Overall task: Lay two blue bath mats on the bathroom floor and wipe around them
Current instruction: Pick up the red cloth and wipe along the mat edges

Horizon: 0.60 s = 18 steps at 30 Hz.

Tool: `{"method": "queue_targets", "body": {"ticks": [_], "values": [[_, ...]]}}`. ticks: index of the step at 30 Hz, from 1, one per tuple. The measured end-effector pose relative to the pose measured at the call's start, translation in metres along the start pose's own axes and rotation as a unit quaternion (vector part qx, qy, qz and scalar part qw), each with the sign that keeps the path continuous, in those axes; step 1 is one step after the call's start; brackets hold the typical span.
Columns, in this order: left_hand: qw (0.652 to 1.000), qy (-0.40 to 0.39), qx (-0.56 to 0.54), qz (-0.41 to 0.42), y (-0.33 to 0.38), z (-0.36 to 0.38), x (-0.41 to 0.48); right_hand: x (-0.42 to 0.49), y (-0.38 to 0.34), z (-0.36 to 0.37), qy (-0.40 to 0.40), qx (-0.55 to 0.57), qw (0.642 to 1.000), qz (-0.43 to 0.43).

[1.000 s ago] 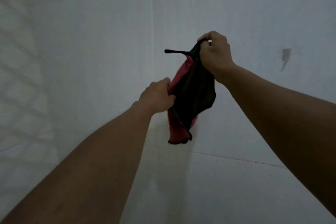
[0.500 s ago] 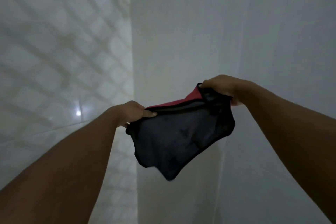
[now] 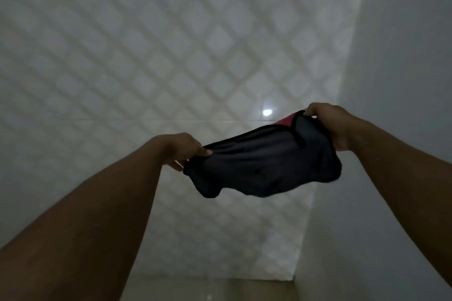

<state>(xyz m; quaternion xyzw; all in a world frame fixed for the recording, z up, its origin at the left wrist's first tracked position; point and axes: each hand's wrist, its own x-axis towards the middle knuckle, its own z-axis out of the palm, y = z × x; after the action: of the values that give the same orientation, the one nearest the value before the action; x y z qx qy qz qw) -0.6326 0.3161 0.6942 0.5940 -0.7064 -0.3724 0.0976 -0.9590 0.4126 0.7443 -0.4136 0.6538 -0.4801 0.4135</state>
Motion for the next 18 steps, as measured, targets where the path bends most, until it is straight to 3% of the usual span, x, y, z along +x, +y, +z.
{"method": "queue_targets", "body": {"ticks": [4,9,14,18], "values": [[0.99,0.014,-0.091,-0.104,-0.077,-0.043,-0.047,0.014,-0.003,0.1,-0.173,-0.031,0.984,0.035],[0.971,0.068,-0.121,-0.196,-0.154,-0.093,-0.118,0.009,-0.008,0.213,-0.376,-0.095,0.921,0.028],[0.951,0.123,-0.142,-0.247,-0.215,-0.13,-0.191,-0.003,-0.018,0.311,-0.429,-0.189,0.882,-0.045],[0.924,0.194,-0.175,-0.28,-0.256,-0.145,-0.233,-0.016,-0.027,0.375,-0.4,-0.179,0.893,-0.102]]}}
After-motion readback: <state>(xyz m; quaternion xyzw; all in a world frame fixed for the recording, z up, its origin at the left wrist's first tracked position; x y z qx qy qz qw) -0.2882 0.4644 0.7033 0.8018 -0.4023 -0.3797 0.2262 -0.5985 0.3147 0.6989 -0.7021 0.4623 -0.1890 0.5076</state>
